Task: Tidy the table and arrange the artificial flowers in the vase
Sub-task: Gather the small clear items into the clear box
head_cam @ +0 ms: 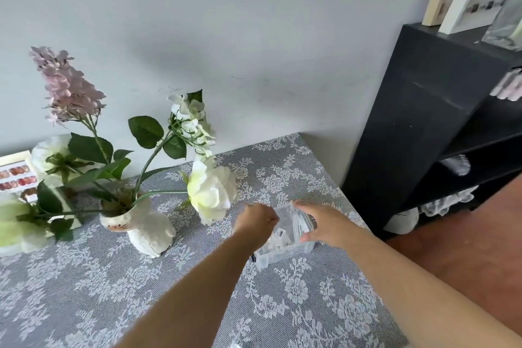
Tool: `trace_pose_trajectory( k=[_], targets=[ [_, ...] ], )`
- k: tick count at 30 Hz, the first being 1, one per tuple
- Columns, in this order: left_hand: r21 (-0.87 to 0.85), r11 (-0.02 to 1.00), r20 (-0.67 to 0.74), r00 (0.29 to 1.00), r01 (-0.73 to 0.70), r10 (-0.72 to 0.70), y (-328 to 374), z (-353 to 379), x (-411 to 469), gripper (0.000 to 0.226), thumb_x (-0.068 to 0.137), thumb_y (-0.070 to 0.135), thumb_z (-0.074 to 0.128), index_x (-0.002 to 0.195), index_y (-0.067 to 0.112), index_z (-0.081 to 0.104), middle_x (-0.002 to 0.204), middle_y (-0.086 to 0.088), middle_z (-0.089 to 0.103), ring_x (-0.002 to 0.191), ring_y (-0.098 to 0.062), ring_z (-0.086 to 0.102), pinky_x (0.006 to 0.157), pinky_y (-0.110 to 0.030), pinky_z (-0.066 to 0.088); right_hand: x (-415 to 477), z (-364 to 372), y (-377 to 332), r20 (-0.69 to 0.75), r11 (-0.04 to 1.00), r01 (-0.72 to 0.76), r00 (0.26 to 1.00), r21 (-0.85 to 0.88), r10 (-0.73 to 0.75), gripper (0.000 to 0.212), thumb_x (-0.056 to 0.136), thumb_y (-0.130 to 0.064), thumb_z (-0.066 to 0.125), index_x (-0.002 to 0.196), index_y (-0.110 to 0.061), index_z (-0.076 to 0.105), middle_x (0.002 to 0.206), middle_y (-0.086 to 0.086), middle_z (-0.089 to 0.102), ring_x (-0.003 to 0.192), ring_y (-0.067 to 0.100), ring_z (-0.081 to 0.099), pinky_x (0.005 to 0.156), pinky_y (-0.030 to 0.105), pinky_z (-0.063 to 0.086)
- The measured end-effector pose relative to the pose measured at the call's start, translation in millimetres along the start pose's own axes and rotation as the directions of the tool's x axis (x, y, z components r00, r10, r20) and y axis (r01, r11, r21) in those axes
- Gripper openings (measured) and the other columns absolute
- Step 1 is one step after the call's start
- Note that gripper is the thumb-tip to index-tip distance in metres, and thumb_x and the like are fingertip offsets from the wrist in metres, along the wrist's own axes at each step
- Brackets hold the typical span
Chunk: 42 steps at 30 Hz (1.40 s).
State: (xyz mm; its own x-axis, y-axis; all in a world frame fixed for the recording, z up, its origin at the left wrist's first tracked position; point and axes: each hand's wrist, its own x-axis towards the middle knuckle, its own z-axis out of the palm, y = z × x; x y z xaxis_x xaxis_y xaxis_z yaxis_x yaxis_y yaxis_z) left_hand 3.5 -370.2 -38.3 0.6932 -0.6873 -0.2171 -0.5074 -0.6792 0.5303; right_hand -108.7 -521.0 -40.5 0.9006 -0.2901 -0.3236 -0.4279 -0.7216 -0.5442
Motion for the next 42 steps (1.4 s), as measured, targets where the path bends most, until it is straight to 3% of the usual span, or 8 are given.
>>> trace_pose_trajectory(
  k=[7,13,19,23,26,31,37,42],
  targets=[
    [0.168,0.979,-0.067,0.99,-0.112,0.125,-11,1,-25,0.029,0.088,0.024,0.057,0.117,0.024,0.058,0.125,0.004,0.058,0.114,-0.013,0.052,0.1,-0.03,0.042,-2,6,-1,0.016,0.999,0.038,0.999,0.004,-0.038,0.086,0.071,-0.022,0.077,0.141,-0.033,0.027,0.15,-0.015,0.025,0.126,0.017,0.044,0.1,0.039,0.041],
    [0.169,0.963,-0.182,0.954,-0.208,0.238,-36,0,-59,0.028,0.086,0.028,0.057,0.114,0.029,0.056,0.118,0.01,0.057,0.105,-0.006,0.051,0.095,-0.023,0.042,0,-3,0,-0.024,0.997,0.063,0.998,-0.038,-0.064,0.087,0.07,-0.028,0.076,0.141,-0.036,0.025,0.152,-0.009,0.021,0.136,0.02,0.026,0.11,0.048,0.024],
    [0.205,0.975,0.073,0.995,-0.083,0.07,-81,20,-131,0.051,0.079,0.042,0.065,0.125,0.04,0.043,0.135,0.01,0.046,0.123,-0.012,0.044,0.106,-0.034,0.034,2,10,-30,0.0,0.943,0.134,0.99,-0.303,-0.14,0.095,0.063,-0.034,0.078,0.139,-0.044,0.021,0.152,-0.008,0.02,0.132,0.023,0.03,0.099,0.041,0.038],
    [0.262,0.96,0.232,0.972,-0.099,0.037,-101,32,-163,0.068,0.071,0.04,0.073,0.128,0.046,0.036,0.146,0.009,0.034,0.133,-0.016,0.031,0.109,-0.045,0.022,8,19,-37,0.09,0.907,0.121,0.992,-0.404,-0.092,0.104,0.062,-0.047,0.074,0.141,-0.045,0.006,0.154,-0.011,0.0,0.139,0.027,0.015,0.107,0.048,0.029],
    [0.327,0.933,0.248,0.966,-0.152,0.07,-108,36,-173,0.059,0.071,0.039,0.073,0.121,0.049,0.043,0.145,0.009,0.033,0.132,-0.016,0.031,0.105,-0.044,0.029,13,23,-37,0.115,0.893,0.12,0.99,-0.434,-0.077,0.107,0.062,-0.051,0.073,0.141,-0.044,0.001,0.154,-0.009,-0.004,0.141,0.026,0.004,0.112,0.053,0.013],
    [0.346,0.918,0.209,0.97,-0.192,0.124,-111,43,-174,0.028,0.074,0.037,0.069,0.099,0.04,0.057,0.13,0.008,0.048,0.119,-0.011,0.042,0.097,-0.038,0.042,19,24,-33,0.116,0.911,0.123,0.99,-0.393,-0.084,0.11,0.058,-0.051,0.076,0.142,-0.041,0.006,0.155,-0.006,0.002,0.141,0.025,0.007,0.112,0.056,0.015],
    [0.178,0.973,0.233,0.967,-0.145,0.102,-110,41,-170,0.007,0.08,0.029,0.064,0.085,0.027,0.059,0.104,0.01,0.061,0.099,-0.004,0.053,0.095,-0.03,0.046,20,26,-29,0.103,0.916,0.134,0.989,-0.379,-0.102,0.113,0.057,-0.05,0.075,0.143,-0.04,0.002,0.155,-0.009,0.001,0.142,0.023,0.003,0.111,0.047,0.004],
    [0.026,0.997,0.317,0.946,-0.074,0.062,-97,17,-155,0.006,0.081,0.021,0.065,0.087,0.018,0.065,0.099,0.001,0.069,0.088,-0.005,0.058,0.093,-0.032,0.046,20,25,-30,0.101,0.932,0.133,0.989,-0.337,-0.105,0.115,0.054,-0.049,0.078,0.142,-0.041,0.005,0.154,-0.009,0.008,0.141,0.023,0.008,0.112,0.05,0.009]
  ],
)
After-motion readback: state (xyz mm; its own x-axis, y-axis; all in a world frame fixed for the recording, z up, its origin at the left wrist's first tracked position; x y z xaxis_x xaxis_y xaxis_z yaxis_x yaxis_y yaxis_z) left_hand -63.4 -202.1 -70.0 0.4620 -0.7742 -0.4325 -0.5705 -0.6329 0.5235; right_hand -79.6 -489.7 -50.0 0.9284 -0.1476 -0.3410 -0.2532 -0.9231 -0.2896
